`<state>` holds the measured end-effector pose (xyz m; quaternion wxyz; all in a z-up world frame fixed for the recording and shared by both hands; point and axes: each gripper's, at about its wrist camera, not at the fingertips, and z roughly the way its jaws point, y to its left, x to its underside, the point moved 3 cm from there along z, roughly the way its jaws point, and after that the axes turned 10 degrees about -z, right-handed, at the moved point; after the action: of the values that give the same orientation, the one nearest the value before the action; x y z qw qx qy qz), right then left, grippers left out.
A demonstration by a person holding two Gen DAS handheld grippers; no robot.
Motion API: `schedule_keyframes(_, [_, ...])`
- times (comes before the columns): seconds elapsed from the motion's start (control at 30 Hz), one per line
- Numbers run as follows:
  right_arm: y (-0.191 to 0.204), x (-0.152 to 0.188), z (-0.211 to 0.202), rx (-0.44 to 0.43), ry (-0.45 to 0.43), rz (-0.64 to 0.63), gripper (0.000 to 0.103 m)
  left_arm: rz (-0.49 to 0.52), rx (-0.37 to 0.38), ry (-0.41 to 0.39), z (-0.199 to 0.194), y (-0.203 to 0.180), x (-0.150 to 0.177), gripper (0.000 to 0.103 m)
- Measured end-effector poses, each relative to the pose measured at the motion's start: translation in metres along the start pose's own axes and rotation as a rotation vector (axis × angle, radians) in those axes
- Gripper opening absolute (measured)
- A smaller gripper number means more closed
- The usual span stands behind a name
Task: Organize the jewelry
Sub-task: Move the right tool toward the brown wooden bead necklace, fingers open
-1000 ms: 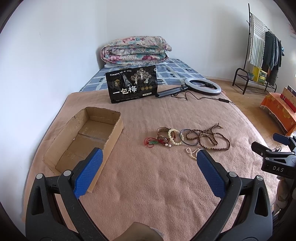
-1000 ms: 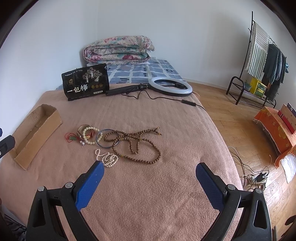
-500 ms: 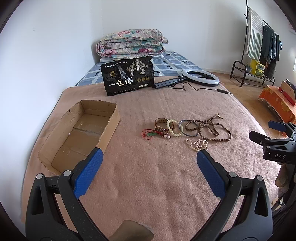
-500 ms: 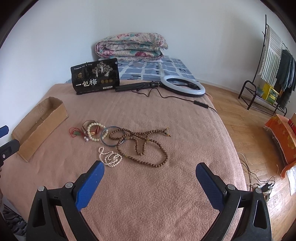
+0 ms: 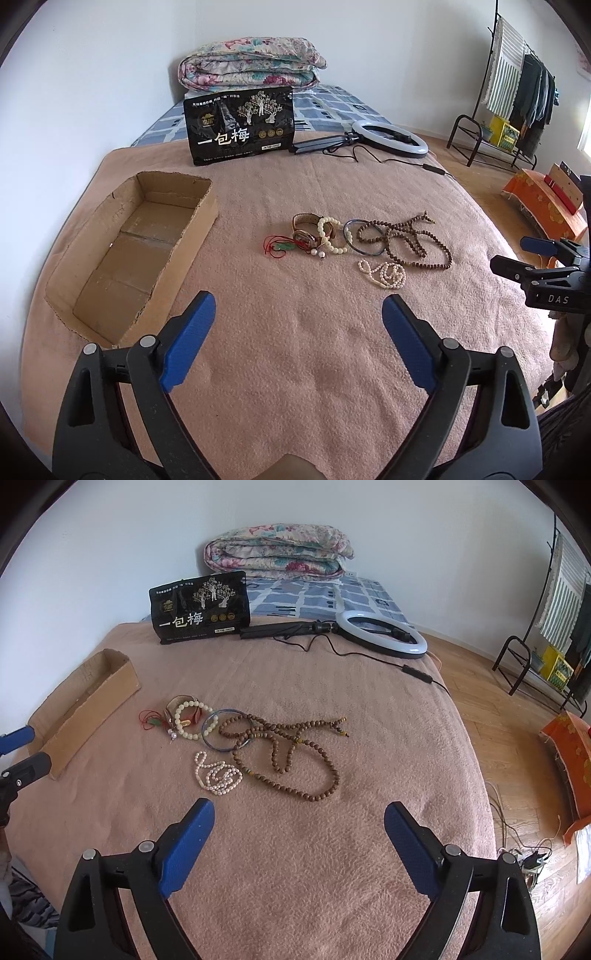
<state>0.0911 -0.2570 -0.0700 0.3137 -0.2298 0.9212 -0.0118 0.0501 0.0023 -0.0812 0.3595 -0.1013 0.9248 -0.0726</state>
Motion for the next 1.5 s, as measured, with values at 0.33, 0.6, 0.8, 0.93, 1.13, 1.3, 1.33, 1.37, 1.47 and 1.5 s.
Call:
schedule_keyframes(0.33, [-0.011, 0.008, 0.022, -0.017, 0.052, -0.061, 0.083, 0.059, 0.047, 0.031, 0.008, -0.02, 0.003, 0.068])
schedule_keyframes(0.6, [-0.001, 0.01, 0.048, -0.073, 0.057, -0.194, 0.081, 0.056, 0.053, 0.088, 0.034, -0.022, 0.002, 0.058])
schedule_keyframes(0.8, [0.011, 0.006, 0.066, -0.051, 0.032, -0.335, 0.081, 0.065, 0.053, 0.098, 0.053, -0.029, 0.006, 0.058])
schedule_keyframes(0.93, [0.012, -0.001, 0.082, -0.084, 0.045, -0.36, 0.079, 0.087, 0.053, 0.111, 0.066, -0.033, 0.009, 0.055])
schedule_keyframes(1.13, [0.005, -0.008, 0.104, -0.117, 0.053, -0.366, 0.076, 0.108, 0.053, 0.136, 0.088, -0.031, 0.009, 0.046])
schedule_keyframes(1.3, [0.013, -0.005, 0.119, -0.103, 0.066, -0.452, 0.076, 0.099, 0.046, 0.155, 0.104, -0.028, 0.008, 0.046])
schedule_keyframes(1.33, [0.013, -0.006, 0.123, -0.09, 0.065, -0.465, 0.076, 0.098, 0.045, 0.159, 0.106, -0.027, 0.008, 0.046])
schedule_keyframes(1.37, [0.013, -0.007, 0.126, -0.074, 0.064, -0.473, 0.076, 0.097, 0.045, 0.162, 0.108, -0.027, 0.008, 0.046])
schedule_keyframes(1.47, [0.009, -0.013, 0.135, -0.039, 0.049, -0.477, 0.076, 0.09, 0.053, 0.169, 0.115, -0.028, 0.007, 0.046])
schedule_keyframes(1.5, [0.007, -0.017, 0.138, -0.034, 0.043, -0.473, 0.076, 0.09, 0.059, 0.171, 0.117, -0.029, 0.007, 0.046])
